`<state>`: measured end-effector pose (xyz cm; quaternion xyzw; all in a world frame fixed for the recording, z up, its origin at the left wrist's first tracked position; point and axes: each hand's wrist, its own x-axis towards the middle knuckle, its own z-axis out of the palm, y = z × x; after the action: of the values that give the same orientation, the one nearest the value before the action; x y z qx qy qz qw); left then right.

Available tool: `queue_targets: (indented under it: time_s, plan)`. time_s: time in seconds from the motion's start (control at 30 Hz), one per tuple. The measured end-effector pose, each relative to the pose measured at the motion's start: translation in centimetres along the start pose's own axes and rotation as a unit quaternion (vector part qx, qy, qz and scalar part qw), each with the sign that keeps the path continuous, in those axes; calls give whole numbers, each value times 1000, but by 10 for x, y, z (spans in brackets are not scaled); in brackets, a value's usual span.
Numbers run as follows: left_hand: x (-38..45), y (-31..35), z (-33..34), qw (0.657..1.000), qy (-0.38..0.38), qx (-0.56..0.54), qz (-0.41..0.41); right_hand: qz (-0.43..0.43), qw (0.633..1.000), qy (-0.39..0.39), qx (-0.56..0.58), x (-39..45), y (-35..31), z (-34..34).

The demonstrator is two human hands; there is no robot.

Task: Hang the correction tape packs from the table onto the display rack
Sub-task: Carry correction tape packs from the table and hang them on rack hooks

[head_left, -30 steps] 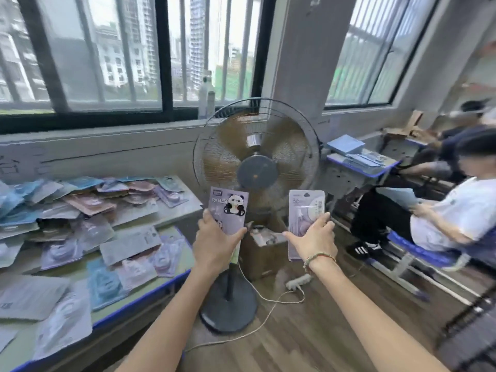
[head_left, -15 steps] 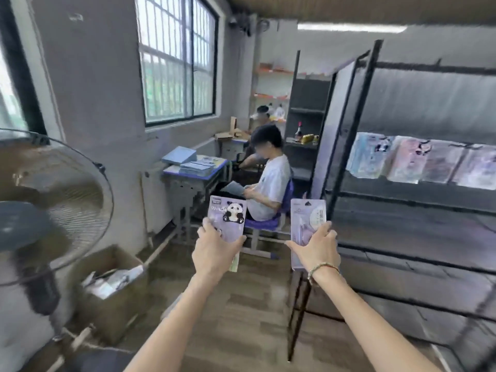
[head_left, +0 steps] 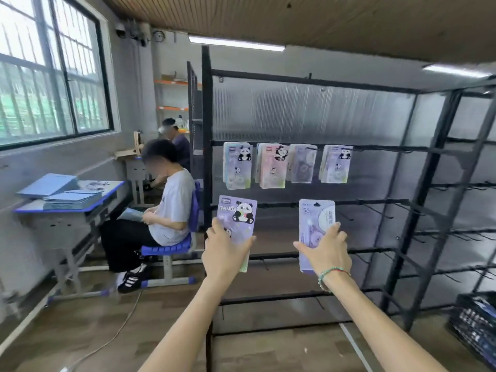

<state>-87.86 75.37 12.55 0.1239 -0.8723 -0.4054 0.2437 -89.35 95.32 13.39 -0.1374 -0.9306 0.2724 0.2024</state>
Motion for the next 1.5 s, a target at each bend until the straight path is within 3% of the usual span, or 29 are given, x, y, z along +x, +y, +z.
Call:
queue_targets:
  time_s: [0.37,0.83,1.5]
  plan:
    - [28,88,118,997,-43,-2,64,61,997,46,1,96,92,-22]
    - [121,189,225,994,11,-46,101,-15,997,69,-22,270,113,-39]
    - [153,235,283,993,100,26,59,-115,993,8,25,384,129,-40]
